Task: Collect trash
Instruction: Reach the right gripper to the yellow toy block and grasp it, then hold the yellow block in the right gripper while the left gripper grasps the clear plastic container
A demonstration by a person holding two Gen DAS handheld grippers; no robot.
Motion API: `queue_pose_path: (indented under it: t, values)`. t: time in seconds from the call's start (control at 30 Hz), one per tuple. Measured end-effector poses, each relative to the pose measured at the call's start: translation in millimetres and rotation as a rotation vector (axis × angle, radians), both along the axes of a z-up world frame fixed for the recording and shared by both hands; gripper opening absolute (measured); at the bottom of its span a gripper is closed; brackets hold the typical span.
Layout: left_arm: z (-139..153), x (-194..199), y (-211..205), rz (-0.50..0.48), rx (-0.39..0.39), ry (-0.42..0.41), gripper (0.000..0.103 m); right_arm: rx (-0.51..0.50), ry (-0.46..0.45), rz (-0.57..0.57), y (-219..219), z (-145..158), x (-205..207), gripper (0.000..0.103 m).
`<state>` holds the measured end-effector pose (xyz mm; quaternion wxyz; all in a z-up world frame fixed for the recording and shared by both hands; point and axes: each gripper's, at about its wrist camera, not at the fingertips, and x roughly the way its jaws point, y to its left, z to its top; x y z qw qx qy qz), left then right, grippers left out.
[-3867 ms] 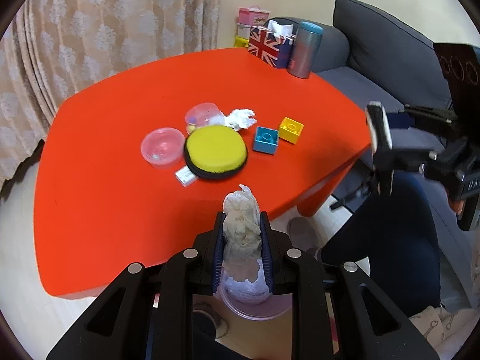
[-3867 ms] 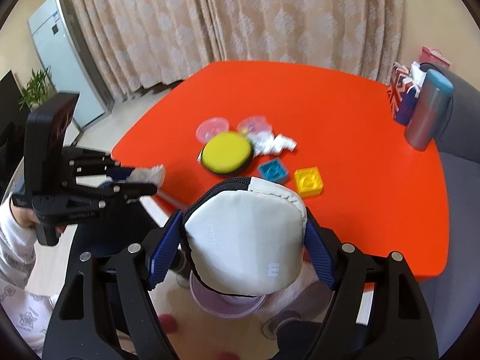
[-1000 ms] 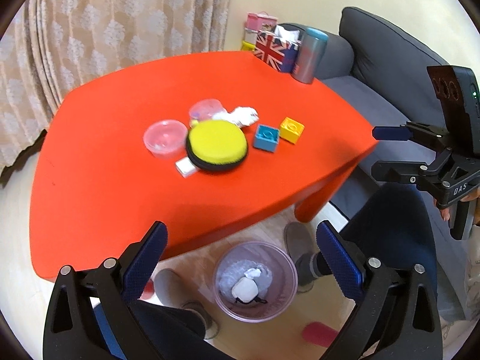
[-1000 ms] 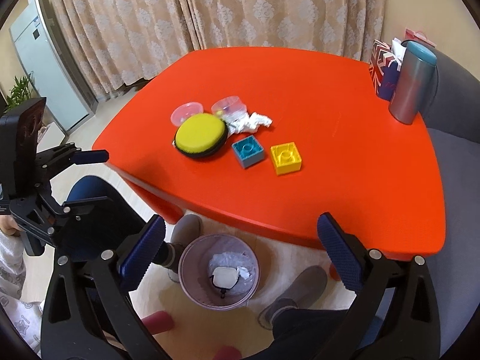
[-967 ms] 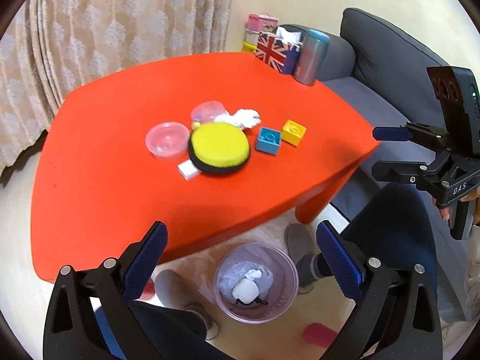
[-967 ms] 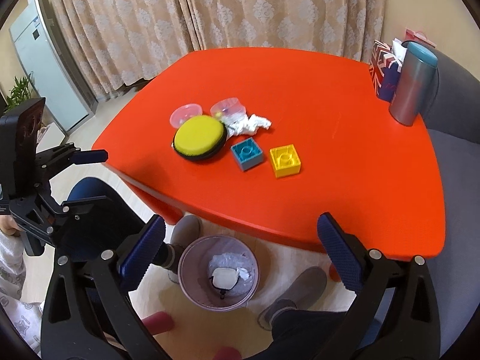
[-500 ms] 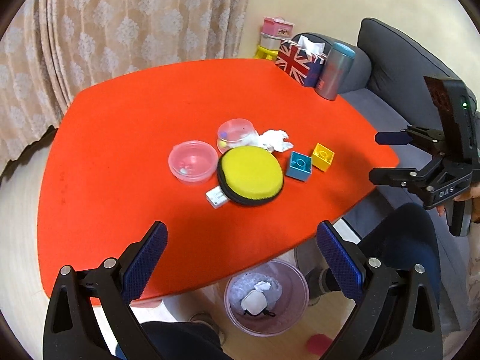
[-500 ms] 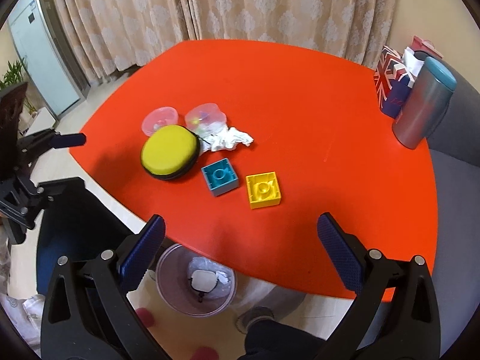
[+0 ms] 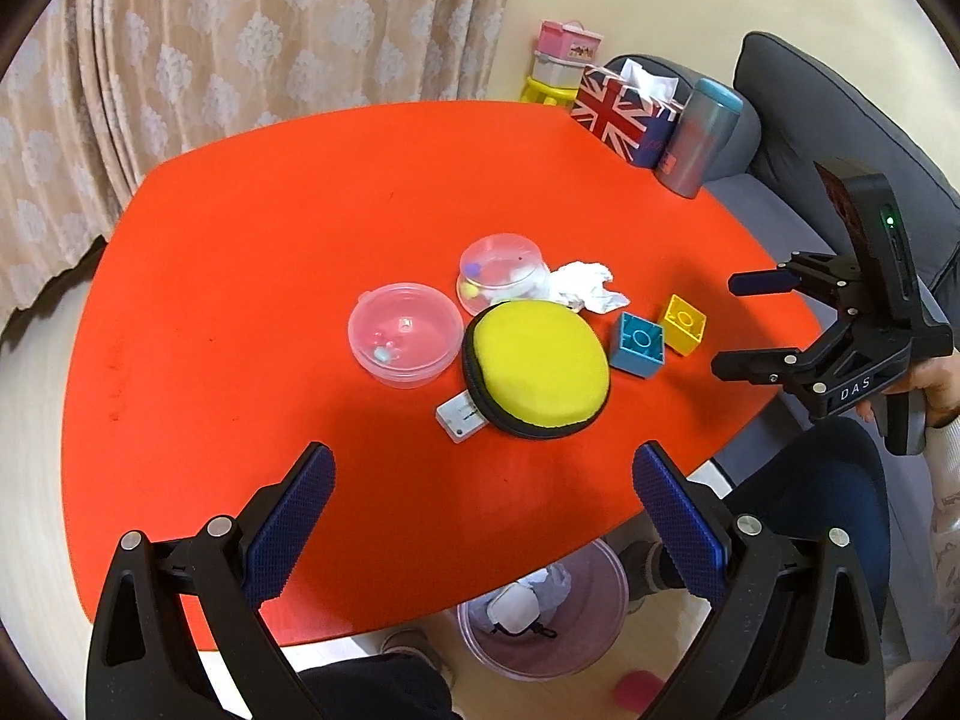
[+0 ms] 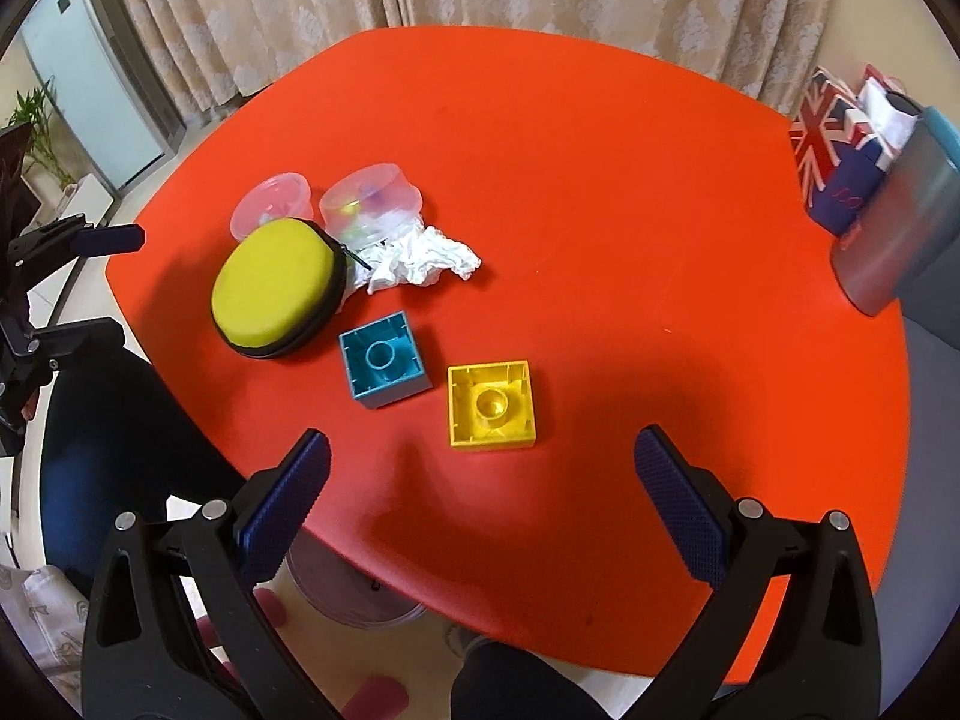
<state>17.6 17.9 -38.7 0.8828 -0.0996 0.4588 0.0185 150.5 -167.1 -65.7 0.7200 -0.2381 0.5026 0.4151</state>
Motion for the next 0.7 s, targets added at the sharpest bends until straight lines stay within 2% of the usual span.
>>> queue_pose_path:
  t: [0.03,0.1,0.43,0.53,0.7]
  values:
    - [-1,1,1,0.000,-0.002,0.002,0.095,0.000,0.001,0.003,1,-2,1,0.099]
    - [-3,3,3,0.002,-0.003,0.007,0.095,-0.006,0.007,0.009,3,-6,4,0.087]
    - [-7,6,8,0.006,-0.010,0.017,0.095,-0.026,0.025,0.013,8,-19,10,0.052]
    - [-7,6,9,0.008,-0.011,0.017,0.095,-0.028,0.021,0.012,6,-20,9,0.034]
    - [-7,6,9,0.007,-0.011,0.017,0.095,-0.014,0.018,-0.002,4,-18,10,0.032]
